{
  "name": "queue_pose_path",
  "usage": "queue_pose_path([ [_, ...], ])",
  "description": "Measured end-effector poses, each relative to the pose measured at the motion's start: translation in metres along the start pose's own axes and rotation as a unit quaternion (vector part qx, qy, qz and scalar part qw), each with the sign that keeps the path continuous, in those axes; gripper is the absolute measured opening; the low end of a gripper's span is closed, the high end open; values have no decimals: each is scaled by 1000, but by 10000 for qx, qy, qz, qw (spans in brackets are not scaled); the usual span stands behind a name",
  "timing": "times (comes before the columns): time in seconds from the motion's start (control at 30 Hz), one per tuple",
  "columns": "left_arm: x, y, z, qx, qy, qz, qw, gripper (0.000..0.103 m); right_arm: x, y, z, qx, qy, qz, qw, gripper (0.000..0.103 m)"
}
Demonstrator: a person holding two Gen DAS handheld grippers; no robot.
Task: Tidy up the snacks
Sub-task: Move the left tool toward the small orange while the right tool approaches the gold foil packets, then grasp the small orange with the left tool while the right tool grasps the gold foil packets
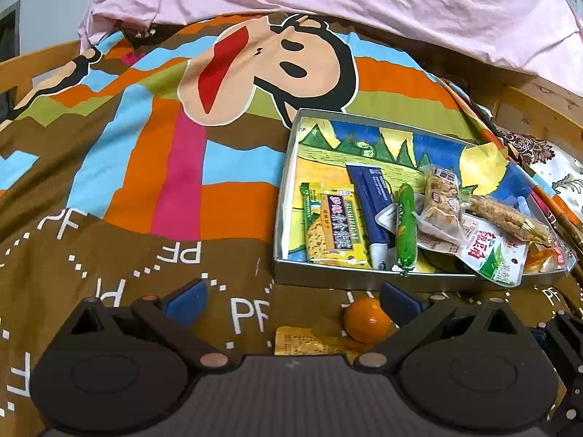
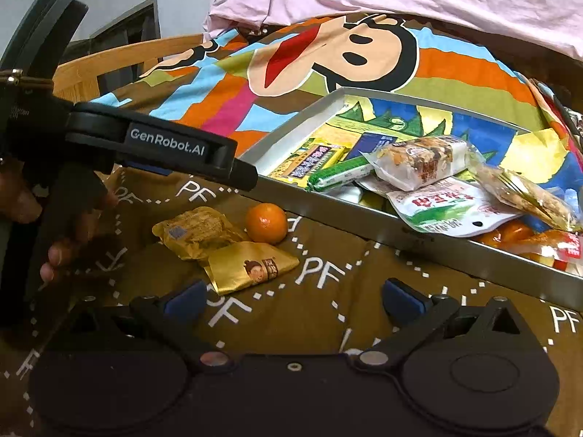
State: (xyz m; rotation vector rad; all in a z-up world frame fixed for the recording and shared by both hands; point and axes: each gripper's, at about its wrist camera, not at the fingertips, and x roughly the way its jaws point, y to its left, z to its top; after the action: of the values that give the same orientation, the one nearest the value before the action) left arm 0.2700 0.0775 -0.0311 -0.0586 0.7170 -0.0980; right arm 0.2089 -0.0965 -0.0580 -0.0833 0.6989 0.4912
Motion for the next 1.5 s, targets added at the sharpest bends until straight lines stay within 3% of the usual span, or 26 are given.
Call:
queue_pose_path([
  [0.97,19,12,-3,-130,122,-321,9993,102,45,12,24,-316,151,1097,9934,102],
  [1.13,20,12,-2,-102,126,-549,9984,102,49,12,20,-371,163,1426,9889,99],
  [1.23,20,8,-2,-57,152,-739,9971,102,48,10,18,-349,103,1535,9875,93],
  [1.5,30,-9,0,70,404,-1225,9916,101,46,6,12,-227,88,1574,9872,90],
])
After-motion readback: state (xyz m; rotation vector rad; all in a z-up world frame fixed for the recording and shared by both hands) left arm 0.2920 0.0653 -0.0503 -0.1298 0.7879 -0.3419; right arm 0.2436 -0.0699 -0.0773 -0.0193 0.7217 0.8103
